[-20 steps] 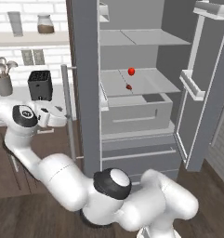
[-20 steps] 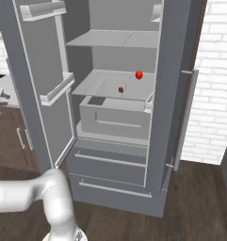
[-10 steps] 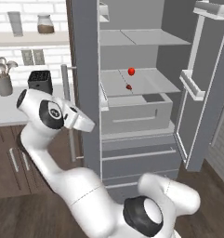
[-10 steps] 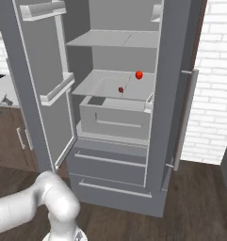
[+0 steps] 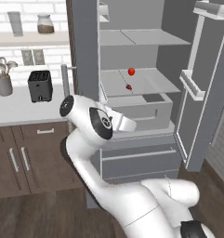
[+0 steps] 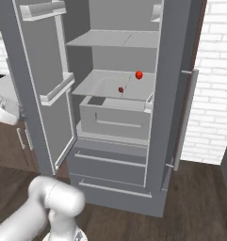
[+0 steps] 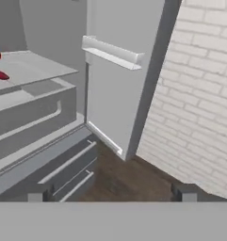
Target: Take the strawberry from the fridge and place it on top of the pancake, located on the dining counter.
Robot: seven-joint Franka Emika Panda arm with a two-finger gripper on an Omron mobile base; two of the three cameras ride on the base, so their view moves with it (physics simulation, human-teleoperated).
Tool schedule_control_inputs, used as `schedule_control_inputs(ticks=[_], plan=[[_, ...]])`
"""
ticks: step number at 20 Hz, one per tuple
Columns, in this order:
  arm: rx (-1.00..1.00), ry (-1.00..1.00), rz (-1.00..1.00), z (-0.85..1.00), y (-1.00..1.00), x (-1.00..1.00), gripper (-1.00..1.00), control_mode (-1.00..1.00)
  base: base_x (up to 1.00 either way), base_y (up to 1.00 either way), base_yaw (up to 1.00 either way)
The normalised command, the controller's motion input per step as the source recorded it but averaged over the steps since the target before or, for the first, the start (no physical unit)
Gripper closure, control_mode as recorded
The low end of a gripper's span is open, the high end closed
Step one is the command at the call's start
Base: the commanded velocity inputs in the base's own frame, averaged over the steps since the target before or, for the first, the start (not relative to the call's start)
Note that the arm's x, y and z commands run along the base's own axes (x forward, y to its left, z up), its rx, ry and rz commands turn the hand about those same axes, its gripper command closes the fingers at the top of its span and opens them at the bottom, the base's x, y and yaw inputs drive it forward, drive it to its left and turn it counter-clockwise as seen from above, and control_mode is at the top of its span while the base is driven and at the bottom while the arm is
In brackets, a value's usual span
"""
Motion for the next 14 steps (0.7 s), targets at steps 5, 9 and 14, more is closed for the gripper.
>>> schedule_control_inputs(ticks=[5, 9, 14], plan=[[-0.13, -0.01, 0.17, 0.0, -1.0, -0.01, -1.0, -1.0, 0.0, 0.0, 0.0], [-0.01, 0.28, 0.17, 0.2, -0.97, 0.0, -1.0, -1.0, 0.0, 0.0, 0.0], [0.06, 0.11, 0.25, 0.19, -0.66, -0.25, -1.0, -1.0, 0.0, 0.0, 0.0]])
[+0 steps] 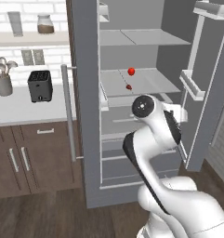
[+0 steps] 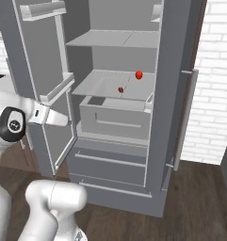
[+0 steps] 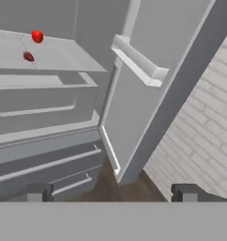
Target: Take the strawberry from the fridge and place it on top of the pancake, located on the dining counter.
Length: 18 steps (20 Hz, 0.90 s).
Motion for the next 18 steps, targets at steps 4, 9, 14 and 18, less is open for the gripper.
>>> schedule_control_inputs(ticks=[4, 9, 14, 18], plan=[[0.22, 0.01, 0.27, 0.06, -0.38, -0.29, -1.0, -1.0, 0.0, 0.0, 0.0], [0.41, 0.26, 0.13, 0.32, -0.06, 0.0, -1.0, -1.0, 0.0, 0.0, 0.0], [0.22, 0.05, 0.15, 0.24, -0.1, -0.26, -1.0, -1.0, 0.0, 0.0, 0.0], [-0.02, -0.21, 0.18, 0.0, 0.0, -0.41, -1.0, -1.0, 0.0, 0.0, 0.0]])
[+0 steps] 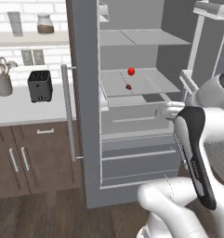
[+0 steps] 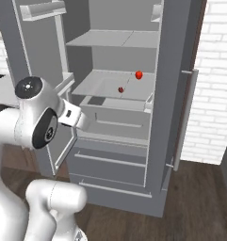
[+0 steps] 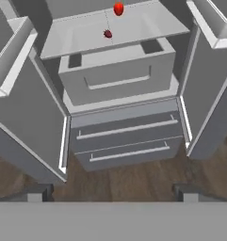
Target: Take the strawberry from the fridge and place it on top of the pancake, located on the dining counter.
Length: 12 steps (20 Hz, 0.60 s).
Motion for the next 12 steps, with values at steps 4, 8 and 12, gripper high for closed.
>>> schedule_control_inputs(ticks=[4, 8, 12], plan=[[-0.19, -0.32, 0.15, 0.0, 0.01, -0.68, -1.0, -1.0, 0.0, 0.0, 0.0], [-0.13, -0.26, 0.12, 0.0, 0.0, -0.86, -1.0, -1.0, 0.0, 0.0, 0.0], [-0.01, 0.0, 0.0, 0.01, 0.01, -0.58, -1.0, -1.0, 0.0, 0.0, 0.0]])
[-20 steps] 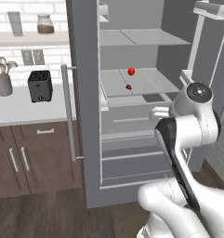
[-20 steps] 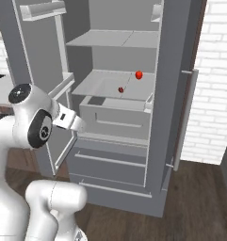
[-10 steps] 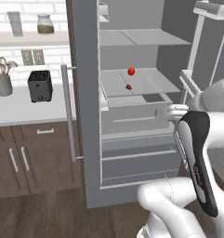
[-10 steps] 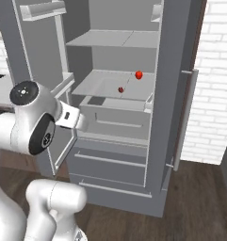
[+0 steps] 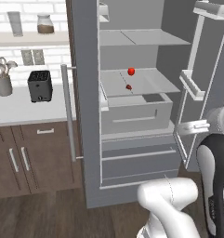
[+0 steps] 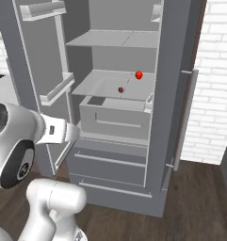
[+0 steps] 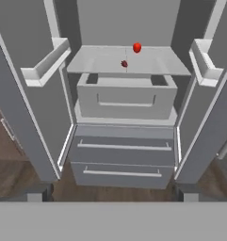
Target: Take the strawberry from the fridge and place it on top of the pancake, located on the dining counter.
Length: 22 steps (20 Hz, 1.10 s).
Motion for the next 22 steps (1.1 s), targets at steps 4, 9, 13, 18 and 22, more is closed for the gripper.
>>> schedule_control_inputs(ticks=[4, 9, 13, 18, 22], plan=[[0.0, 0.0, 0.0, 0.0, 0.0, -0.43, -1.0, -1.0, 0.0, 0.0, 0.0], [0.0, 0.0, 0.0, -0.01, -0.03, -0.33, -1.0, 1.0, -0.03, 0.0, 0.0], [0.0, 0.0, 0.0, 0.0, 0.0, 0.0, -1.0, 1.0, 0.37, 0.0, 0.0], [0.0, 0.0, 0.0, 0.0, 0.0, 0.0, -1.0, 1.0, 0.99, -0.11, 0.0], [0.0, 0.0, 0.0, 0.0, 0.0, 0.0, -1.0, 1.0, 1.0, -0.06, 0.0]])
